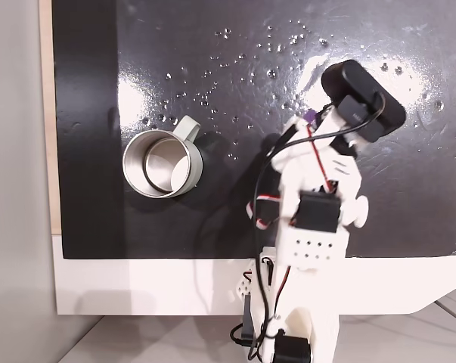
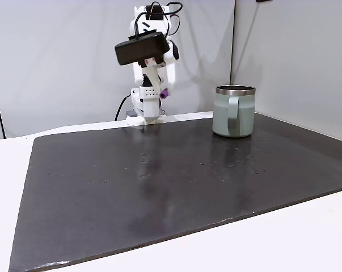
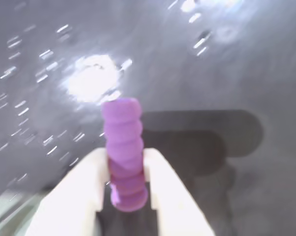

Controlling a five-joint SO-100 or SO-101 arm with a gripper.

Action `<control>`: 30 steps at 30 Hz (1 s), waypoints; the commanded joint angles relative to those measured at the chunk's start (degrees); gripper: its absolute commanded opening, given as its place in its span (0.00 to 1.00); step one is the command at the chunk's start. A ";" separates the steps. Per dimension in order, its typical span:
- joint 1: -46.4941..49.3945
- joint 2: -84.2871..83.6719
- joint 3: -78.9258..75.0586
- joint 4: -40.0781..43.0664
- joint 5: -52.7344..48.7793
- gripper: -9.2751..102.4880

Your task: Grasp a pengrip and put it in the cup.

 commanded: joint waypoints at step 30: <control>-45.70 -13.62 -27.25 11.69 58.80 0.08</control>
